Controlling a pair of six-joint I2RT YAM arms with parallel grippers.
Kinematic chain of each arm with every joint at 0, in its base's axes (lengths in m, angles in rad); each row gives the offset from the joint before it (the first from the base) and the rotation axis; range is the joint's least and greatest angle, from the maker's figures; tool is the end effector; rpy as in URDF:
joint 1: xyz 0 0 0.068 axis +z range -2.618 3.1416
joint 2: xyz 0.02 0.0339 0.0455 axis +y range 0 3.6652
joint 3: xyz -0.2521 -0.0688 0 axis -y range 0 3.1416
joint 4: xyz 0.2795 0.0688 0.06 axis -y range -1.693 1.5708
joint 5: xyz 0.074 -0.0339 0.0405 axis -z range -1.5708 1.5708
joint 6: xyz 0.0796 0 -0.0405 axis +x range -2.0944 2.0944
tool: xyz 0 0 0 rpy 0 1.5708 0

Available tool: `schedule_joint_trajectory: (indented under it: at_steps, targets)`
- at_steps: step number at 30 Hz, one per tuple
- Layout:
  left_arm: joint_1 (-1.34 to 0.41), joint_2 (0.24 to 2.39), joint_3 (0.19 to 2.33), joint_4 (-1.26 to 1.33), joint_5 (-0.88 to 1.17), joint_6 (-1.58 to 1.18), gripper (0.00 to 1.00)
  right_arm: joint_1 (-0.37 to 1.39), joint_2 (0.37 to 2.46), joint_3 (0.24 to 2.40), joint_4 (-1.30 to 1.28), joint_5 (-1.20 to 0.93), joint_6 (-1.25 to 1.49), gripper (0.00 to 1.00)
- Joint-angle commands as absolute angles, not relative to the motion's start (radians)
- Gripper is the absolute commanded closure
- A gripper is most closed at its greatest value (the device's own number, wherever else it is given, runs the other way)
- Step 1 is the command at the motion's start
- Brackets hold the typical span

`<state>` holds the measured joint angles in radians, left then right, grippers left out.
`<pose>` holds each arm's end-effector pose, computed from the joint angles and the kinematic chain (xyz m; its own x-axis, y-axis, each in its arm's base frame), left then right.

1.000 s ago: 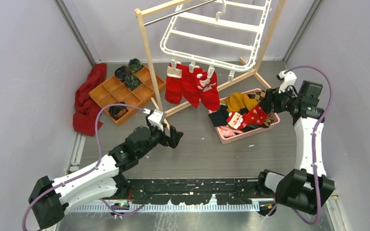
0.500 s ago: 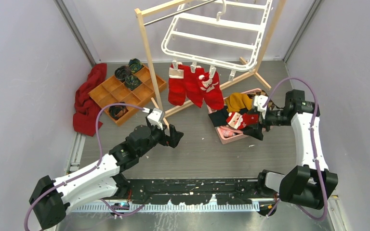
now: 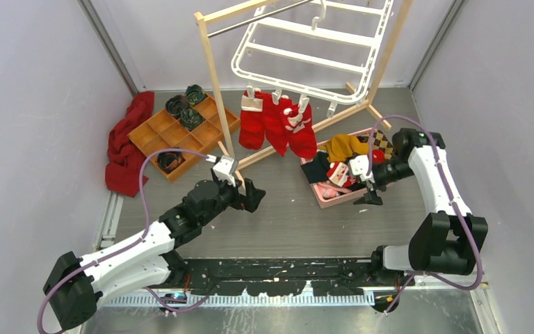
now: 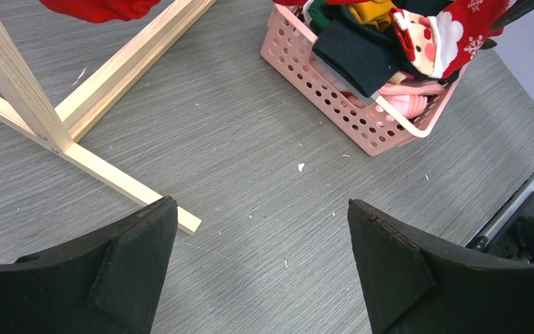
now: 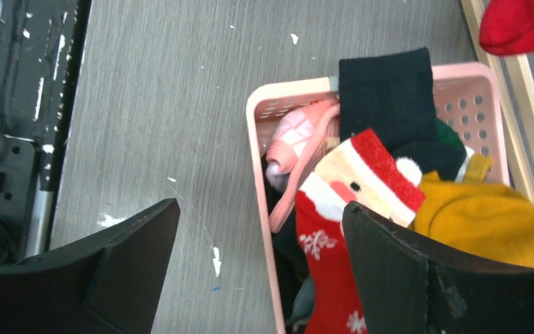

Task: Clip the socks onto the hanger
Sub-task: Pick up the sock from the bin.

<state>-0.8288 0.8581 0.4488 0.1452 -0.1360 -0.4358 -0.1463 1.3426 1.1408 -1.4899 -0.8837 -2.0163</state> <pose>0.1992 -0.2013 0.2081 -0.4309 -0.1489 -0.8900 0.5074 0.7756 -0.3754 0.2403 0.0268 0.2382 0.2565 -0.6164 -0.7445 -0.9658 -0.1340 -0.2219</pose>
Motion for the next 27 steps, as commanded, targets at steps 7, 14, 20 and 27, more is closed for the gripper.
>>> schedule_joint_trajectory:
  at_steps: [7, 14, 20, 27]
  targets:
    - [-0.821, 0.862, 0.469, 0.220, -0.137, -0.445, 0.08, 0.069, 1.358, 1.130, -1.143, -0.778, -1.699, 0.18]
    - [-0.820, 0.867, 0.465, 0.232, -0.136, -0.455, 0.09, 0.126, 1.357, 1.000, -0.876, -0.613, -1.435, 0.26]
    - [-0.819, 0.877, 0.468, 0.242, -0.137, -0.454, 0.09, 0.126, 1.345, 1.011, -0.890, -0.587, -1.389, 0.60]
    - [-0.819, 0.889, 0.481, 0.265, -0.107, -0.439, 0.09, 0.088, 1.282, 1.063, -0.987, -0.707, -1.295, 0.86]
